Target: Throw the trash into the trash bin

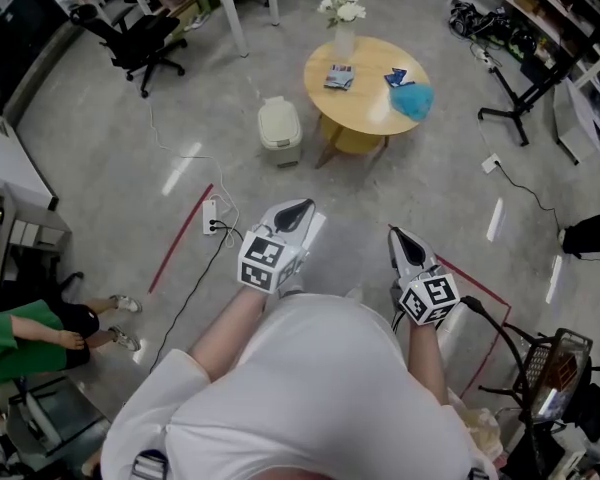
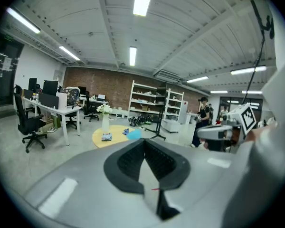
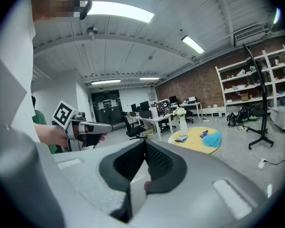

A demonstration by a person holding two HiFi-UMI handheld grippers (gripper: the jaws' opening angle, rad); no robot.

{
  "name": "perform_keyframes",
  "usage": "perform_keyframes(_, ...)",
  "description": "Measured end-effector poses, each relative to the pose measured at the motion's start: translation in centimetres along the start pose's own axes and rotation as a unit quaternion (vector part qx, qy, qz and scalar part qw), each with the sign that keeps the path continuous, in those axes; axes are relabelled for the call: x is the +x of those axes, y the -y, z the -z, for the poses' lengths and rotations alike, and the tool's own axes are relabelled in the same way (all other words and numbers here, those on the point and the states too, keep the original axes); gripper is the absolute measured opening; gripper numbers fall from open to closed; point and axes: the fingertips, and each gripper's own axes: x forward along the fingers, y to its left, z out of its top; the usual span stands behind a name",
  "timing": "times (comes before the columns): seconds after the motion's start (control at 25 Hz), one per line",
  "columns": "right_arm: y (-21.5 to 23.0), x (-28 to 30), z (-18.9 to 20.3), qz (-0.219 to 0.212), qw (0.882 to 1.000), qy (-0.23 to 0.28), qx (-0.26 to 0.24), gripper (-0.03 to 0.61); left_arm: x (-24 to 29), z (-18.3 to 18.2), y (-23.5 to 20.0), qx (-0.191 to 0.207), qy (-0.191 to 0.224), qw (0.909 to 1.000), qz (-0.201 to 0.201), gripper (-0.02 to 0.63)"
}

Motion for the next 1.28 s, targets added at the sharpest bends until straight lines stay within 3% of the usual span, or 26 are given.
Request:
perform_keyframes(0.6, -5.1, 5.3, 0.5, 0.008, 1.0, -0.013, -0.015, 0.001, -4.7, 0.7, -6.9, 0.031, -0.007, 0.9994, -0.012, 0.003)
perform_keyframes(1.28, -7.9, 11.8, 0.0, -0.038, 0.999, -0.023, -0.017, 0.002, -6.7, 0.7, -12.6, 0.013, 0.004, 0.9983, -0.058, 0.003)
